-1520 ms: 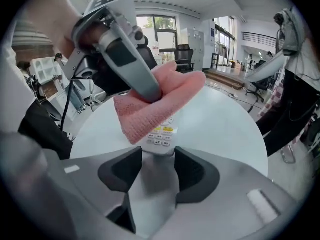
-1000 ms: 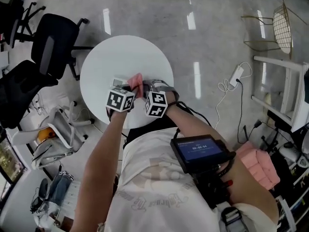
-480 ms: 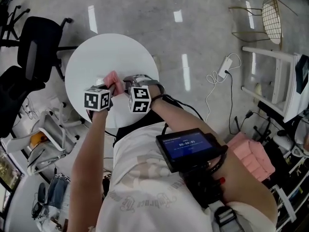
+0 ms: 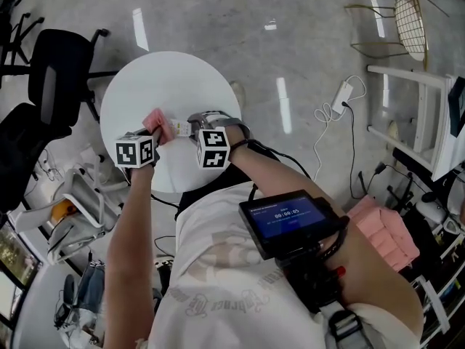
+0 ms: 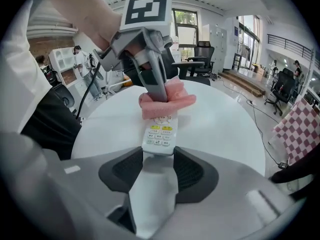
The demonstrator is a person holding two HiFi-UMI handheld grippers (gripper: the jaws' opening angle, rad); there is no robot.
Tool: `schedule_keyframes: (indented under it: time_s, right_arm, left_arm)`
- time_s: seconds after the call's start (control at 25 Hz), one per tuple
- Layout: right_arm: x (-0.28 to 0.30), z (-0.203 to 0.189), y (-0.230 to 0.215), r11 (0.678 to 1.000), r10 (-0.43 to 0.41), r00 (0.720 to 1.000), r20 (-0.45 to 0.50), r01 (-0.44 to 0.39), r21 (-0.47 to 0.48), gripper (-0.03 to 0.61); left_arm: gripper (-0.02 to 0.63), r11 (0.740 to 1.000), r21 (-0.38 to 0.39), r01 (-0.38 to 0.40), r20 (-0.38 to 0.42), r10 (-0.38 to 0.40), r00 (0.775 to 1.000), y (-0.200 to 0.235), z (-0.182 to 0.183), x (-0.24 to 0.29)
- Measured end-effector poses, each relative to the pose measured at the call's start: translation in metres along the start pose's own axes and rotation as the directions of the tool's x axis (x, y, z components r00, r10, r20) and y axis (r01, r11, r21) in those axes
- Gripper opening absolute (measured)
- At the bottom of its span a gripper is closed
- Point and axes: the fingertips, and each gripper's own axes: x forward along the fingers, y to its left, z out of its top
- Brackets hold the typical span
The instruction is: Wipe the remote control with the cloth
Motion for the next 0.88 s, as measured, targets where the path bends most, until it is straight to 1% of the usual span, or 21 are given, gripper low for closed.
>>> schedule_keyframes:
  time_s: [0.16, 0.28, 0.36, 0.44, 0.6, 0.68, 0.76, 0.88]
  right_arm:
    - [-0.003, -0.011, -0.002, 1.0, -0.001, 1.0, -0.013, 0.002, 0.01, 0.202]
    - [-0.005, -0.012, -0.003, 1.0, 0.001, 1.0, -0.01, -0.001, 0.011, 0.202]
    - [-0.006, -0.011, -0.004, 1.0, 0.003, 1.0, -0.003, -0.003, 0.014, 0.202]
    - [-0.006, -0.01, -0.004, 1.0, 0.005, 1.0, 0.001, -0.005, 0.015, 0.202]
    - [-0.006, -0.009, -0.004, 1.0, 0.009, 1.0, 0.003, -0.009, 0.016, 0.202]
    - [-0.006, -0.008, -0.004, 1.0, 0.012, 1.0, 0.005, -0.012, 0.015, 0.202]
    - [-0.006, -0.008, -0.005, 1.0, 0.013, 1.0, 0.005, -0.013, 0.014, 0.202]
    - [-0.005, -0.009, -0.006, 1.0, 0.013, 1.0, 0.001, -0.013, 0.014, 0.202]
  left_arm:
    - [0.018, 0.998, -0.03, -0.049, 0.0, 0.049, 0.999, 0.027, -0.002, -0.005]
    - [0.018, 0.994, -0.02, -0.106, -0.026, 0.106, 0.994, 0.054, -0.01, -0.011]
    - [0.018, 0.993, -0.031, -0.111, -0.013, 0.11, 0.994, 0.063, -0.008, -0.014]
    - [0.018, 0.996, -0.024, -0.085, 0.012, 0.085, 0.996, 0.06, -0.003, -0.013]
    - [0.018, 0.999, 0.026, -0.027, 0.033, 0.026, 0.999, 0.036, 0.008, -0.007]
    - [0.018, 0.999, 0.042, 0.022, 0.035, -0.023, 0.999, 0.019, 0.012, -0.003]
    - [0.017, 0.994, 0.076, 0.075, 0.02, -0.076, 0.997, 0.0, 0.011, 0.005]
    - [0.017, 0.983, 0.098, 0.157, 0.024, -0.16, 0.987, -0.031, 0.014, 0.012]
